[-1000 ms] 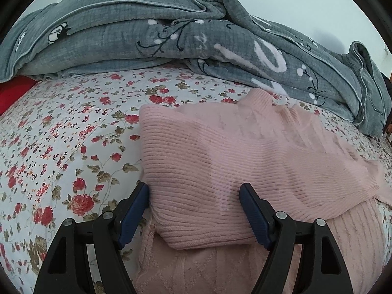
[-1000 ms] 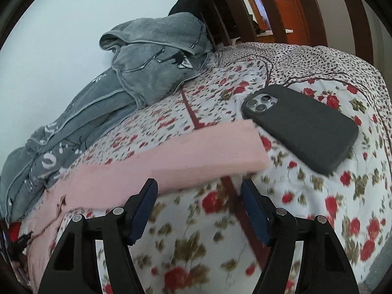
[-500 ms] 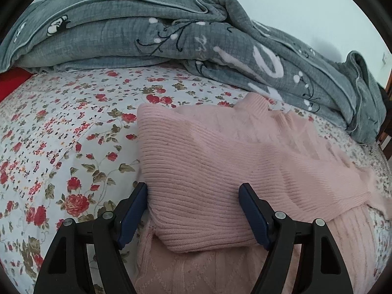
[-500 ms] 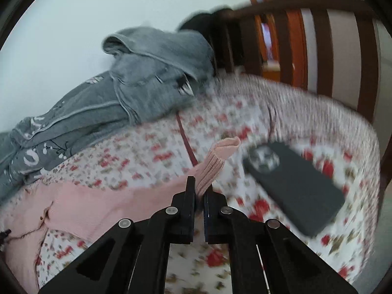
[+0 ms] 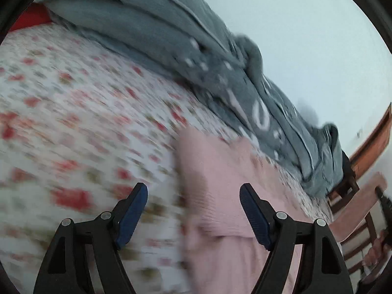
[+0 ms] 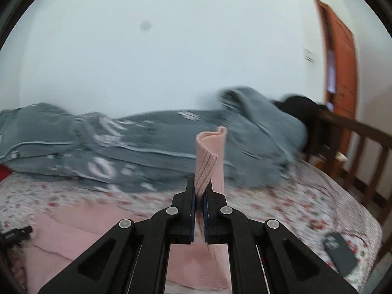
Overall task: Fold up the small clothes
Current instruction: 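Grasp the other sleeve cuff with the right tool and fold it across, then open the right tool to release the second sleeve on the body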
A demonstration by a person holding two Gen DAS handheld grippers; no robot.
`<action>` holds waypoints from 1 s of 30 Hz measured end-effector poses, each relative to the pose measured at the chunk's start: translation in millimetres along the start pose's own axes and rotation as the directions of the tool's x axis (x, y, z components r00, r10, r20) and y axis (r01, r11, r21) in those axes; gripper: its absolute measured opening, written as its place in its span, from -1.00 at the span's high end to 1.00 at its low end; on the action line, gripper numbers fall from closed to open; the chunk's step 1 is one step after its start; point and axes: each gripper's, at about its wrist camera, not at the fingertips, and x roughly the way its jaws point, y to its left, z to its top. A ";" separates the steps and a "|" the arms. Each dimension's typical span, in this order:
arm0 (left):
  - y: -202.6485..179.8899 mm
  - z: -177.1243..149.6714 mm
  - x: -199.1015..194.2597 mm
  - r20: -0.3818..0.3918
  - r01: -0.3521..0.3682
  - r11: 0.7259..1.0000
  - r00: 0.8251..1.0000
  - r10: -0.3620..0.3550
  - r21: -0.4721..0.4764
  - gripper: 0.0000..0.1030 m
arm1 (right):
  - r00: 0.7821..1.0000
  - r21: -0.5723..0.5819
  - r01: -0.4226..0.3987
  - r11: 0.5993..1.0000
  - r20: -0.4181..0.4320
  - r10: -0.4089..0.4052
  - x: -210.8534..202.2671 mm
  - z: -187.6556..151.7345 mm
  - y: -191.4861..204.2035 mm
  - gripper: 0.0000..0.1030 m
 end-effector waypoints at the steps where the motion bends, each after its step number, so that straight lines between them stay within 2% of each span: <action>1: 4.6 2.8 -11.4 0.043 -0.040 0.999 0.998 0.039 0.026 -0.56 | 0.999 -0.021 -0.035 0.999 0.009 0.035 2.1 4.7 27.9 0.90; 2: 7.8 5.4 -19.3 0.075 -0.088 0.995 0.994 0.084 0.050 -0.60 | 0.998 -0.034 -0.064 0.997 0.012 0.065 3.6 6.1 49.6 0.90; 4: 16.3 8.5 -34.4 0.135 -0.213 0.971 0.971 0.198 0.107 -0.63 | 0.989 -0.065 -0.144 0.987 0.003 0.145 11.7 5.0 105.5 0.90; 6: 29.0 8.0 -38.5 0.148 -0.243 0.963 0.963 0.226 0.116 -0.64 | 0.976 -0.086 -0.217 0.972 -0.022 0.216 21.4 -2.8 154.8 0.90; 7: 36.2 7.0 -37.8 0.139 -0.238 0.966 0.965 0.223 0.102 -0.64 | 0.965 -0.092 -0.261 0.961 -0.043 0.258 28.0 -10.6 183.0 0.90; 9: 54.9 6.8 -29.6 0.064 -0.192 0.981 0.980 0.191 0.023 -0.63 | 0.941 -0.099 -0.333 0.938 -0.095 0.325 38.8 -31.2 228.2 0.90; 12: 56.6 9.8 -29.6 0.077 -0.177 0.984 0.981 0.177 0.003 -0.63 | 0.897 -0.113 -0.414 0.903 -0.221 0.384 68.9 -75.9 286.8 0.90; 13: 55.8 7.9 -29.8 0.079 -0.177 0.984 0.981 0.176 0.008 -0.63 | 0.873 -0.106 -0.443 0.890 -0.276 0.402 82.0 -94.6 302.5 0.90; 16: 53.9 7.4 -29.9 0.087 -0.176 0.984 0.981 0.174 0.024 -0.63 | 0.815 -0.077 -0.493 0.867 -0.391 0.429 99.2 -133.4 319.1 0.88; 17: 53.2 7.6 -28.9 0.086 -0.175 0.984 0.981 0.172 0.028 -0.63 | 0.775 -0.056 -0.530 0.846 -0.438 0.456 102.9 -140.1 322.3 0.70; 18: 52.6 7.6 -27.5 0.083 -0.177 0.984 0.981 0.173 0.031 -0.63 | 0.750 -0.046 -0.548 0.835 -0.468 0.467 106.0 -142.0 321.7 0.56; 19: 53.0 7.1 -27.3 0.081 -0.177 0.984 0.981 0.174 0.034 -0.63 | 0.743 -0.043 -0.556 0.830 -0.474 0.473 105.2 -140.8 318.3 0.30; 20: 52.8 7.1 -27.6 0.080 -0.177 0.983 0.982 0.174 0.037 -0.63 | 0.744 -0.040 -0.562 0.826 -0.460 0.484 100.7 -138.0 311.4 0.07; 22: 51.9 7.0 -27.7 0.083 -0.179 0.983 0.981 0.175 0.045 -0.63 | 0.764 -0.039 -0.563 0.825 -0.405 0.502 84.0 -130.3 285.8 -0.19; 24: 50.6 6.1 -28.0 0.085 -0.178 0.982 0.981 0.172 0.057 -0.63 | 0.788 -0.036 -0.545 0.838 -0.362 0.498 73.2 -119.7 256.1 -0.24; 25: 50.1 5.5 -27.6 0.080 -0.173 0.983 0.983 0.168 0.063 -0.63 | 0.809 -0.033 -0.522 0.852 -0.336 0.483 68.5 -116.2 232.4 -0.24; 27: 47.3 4.6 -24.8 0.062 -0.159 0.984 0.986 0.155 0.082 -0.63 | 0.861 -0.049 -0.443 0.895 -0.300 0.409 70.0 -111.3 195.5 -0.24; 29: 39.1 2.8 -22.0 0.044 -0.154 0.981 0.988 0.150 0.118 -0.61 | 0.920 -0.092 -0.297 0.950 -0.293 0.259 78.6 -112.2 153.8 -0.24; 30: 28.7 2.8 -19.6 0.022 -0.164 0.974 0.986 0.163 0.153 -0.61 | 0.930 -0.103 -0.252 0.962 -0.303 0.211 84.9 -112.5 139.4 -0.23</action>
